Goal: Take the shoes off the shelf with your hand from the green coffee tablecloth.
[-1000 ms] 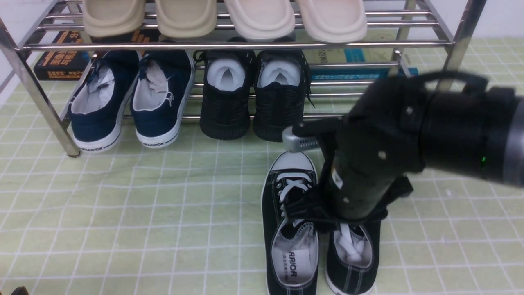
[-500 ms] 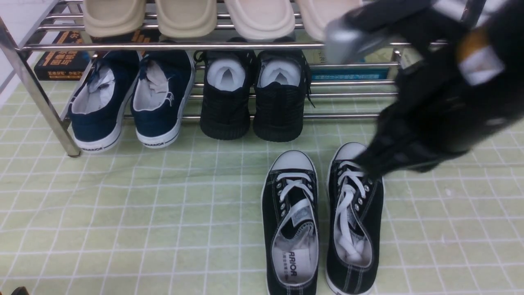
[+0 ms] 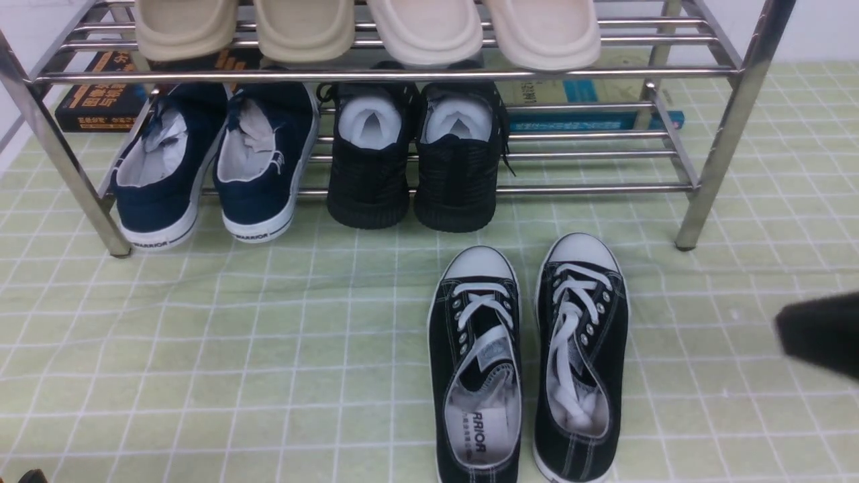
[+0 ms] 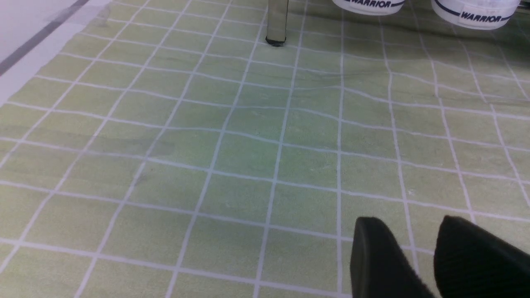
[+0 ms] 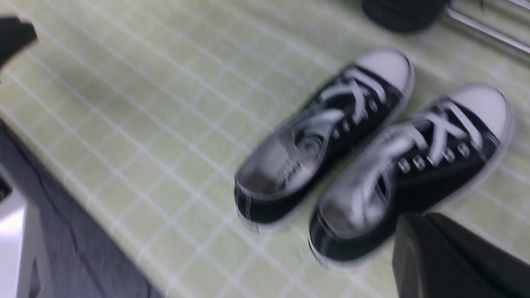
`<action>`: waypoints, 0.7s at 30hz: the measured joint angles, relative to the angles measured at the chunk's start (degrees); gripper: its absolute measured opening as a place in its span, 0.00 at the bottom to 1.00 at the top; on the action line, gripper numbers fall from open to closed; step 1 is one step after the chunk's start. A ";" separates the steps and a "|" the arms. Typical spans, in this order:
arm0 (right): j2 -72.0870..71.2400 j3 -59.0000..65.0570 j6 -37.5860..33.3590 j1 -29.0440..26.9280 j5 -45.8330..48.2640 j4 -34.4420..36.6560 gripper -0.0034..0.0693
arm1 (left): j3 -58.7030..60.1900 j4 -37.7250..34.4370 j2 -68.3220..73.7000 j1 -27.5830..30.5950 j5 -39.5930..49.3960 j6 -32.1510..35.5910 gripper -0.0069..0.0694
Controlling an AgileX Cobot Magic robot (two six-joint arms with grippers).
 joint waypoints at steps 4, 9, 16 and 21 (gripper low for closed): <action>-3.73 9.87 0.13 0.00 -11.68 0.08 0.03 | 0.00 0.00 0.00 0.00 0.00 0.00 0.41; -6.94 19.84 -0.04 0.00 -19.73 -1.25 0.04 | 0.00 0.00 0.00 0.00 0.00 0.00 0.41; -7.13 21.33 -0.11 0.00 -20.34 -1.32 0.04 | 0.00 0.00 0.00 0.00 0.00 0.00 0.41; -7.81 21.91 -0.42 0.00 -21.68 -1.11 0.05 | 0.00 0.00 0.00 0.00 0.00 0.00 0.41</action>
